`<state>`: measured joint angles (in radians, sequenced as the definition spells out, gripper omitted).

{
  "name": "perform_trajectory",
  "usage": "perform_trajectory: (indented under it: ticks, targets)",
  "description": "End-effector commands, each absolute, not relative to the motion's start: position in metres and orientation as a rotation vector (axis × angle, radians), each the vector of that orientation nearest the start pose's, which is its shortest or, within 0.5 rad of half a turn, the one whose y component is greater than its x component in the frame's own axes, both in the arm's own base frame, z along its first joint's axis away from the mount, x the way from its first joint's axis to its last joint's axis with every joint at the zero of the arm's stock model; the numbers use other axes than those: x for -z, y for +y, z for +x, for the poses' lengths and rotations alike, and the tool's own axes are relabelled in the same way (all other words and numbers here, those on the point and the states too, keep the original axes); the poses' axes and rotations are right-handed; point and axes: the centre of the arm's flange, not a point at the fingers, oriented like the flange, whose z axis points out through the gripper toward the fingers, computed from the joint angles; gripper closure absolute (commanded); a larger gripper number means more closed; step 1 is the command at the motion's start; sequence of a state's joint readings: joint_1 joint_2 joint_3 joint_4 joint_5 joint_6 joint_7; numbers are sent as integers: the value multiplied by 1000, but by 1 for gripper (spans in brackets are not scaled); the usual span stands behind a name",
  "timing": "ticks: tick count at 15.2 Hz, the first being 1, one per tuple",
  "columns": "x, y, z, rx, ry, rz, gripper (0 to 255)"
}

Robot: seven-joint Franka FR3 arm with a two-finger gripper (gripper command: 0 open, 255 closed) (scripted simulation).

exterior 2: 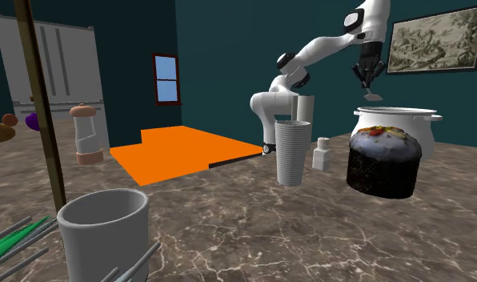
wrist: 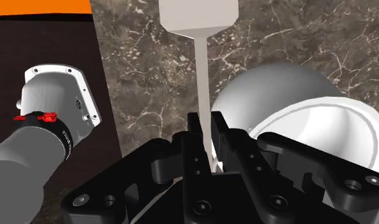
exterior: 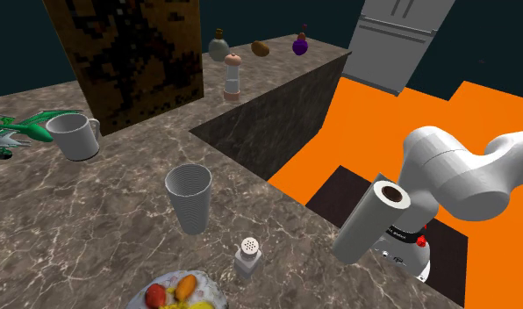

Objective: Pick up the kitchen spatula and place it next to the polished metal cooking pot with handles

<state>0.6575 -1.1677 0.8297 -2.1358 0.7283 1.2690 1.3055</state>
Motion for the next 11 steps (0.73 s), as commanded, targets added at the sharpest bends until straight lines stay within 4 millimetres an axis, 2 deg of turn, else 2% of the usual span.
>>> perform_trajectory:
  ticks: [1,5,6,11]
  targets:
    - [-578,320,-242,104,-72,-3137,255]
    - [-578,317,-294,104,-72,-3137,255]
    - [-578,316,-316,104,-72,-3137,255]
    - [-552,316,-316,104,-72,-3137,255]
